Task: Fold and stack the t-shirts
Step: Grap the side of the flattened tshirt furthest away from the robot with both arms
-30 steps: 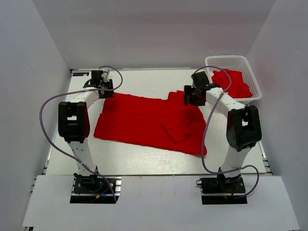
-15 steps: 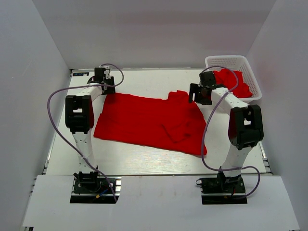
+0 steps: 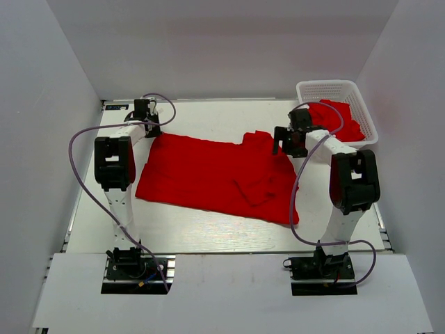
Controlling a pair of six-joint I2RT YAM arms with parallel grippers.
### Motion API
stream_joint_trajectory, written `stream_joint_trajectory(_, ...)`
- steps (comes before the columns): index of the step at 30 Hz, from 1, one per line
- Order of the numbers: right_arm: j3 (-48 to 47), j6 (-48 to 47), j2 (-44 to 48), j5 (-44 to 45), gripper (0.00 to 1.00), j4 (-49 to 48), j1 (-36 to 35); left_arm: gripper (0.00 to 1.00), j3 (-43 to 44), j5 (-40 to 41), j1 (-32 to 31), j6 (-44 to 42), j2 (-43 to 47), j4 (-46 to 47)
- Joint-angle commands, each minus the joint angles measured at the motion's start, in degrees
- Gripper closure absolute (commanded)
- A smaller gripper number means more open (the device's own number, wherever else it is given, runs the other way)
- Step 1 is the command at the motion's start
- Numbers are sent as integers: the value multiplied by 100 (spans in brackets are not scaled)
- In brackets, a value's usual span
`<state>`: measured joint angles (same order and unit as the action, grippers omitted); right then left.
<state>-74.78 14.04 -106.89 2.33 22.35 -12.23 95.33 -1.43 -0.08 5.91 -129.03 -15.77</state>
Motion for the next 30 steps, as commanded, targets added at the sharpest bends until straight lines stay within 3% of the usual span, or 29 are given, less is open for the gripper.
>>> stream_joint_trajectory(1, 25, -130, 19, -118, 11, -222, 98, 94, 47, -234, -1, 6, -131, -163)
stream_joint_trajectory(6, -282, -183, -305, -180, 11, -249, 98, 99, 100, -95, -1, 111, -79, -242)
stream_joint_trajectory(12, -537, -288, -552, -363, 20, -169, 54, 100, -347, 301, 60, 305, 290, -243)
stream_joint_trajectory(20, -634, -376, -912, -470, 32, -257, 1, 100, -813, 477, 219, 525, 458, -295)
stream_joint_trajectory(24, -800, -367, -1088, -313, 45, -231, -34, 100, -946, 355, 333, 525, 581, -146)
stream_joint_trajectory(28, -985, -376, -1211, 2, 44, -100, -34, 100, -806, 205, 386, 420, 529, -146)
stream_joint_trajectory(30, -1161, -350, -1185, 21, 35, 24, -25, 100, -753, 126, 386, 420, 528, -146)
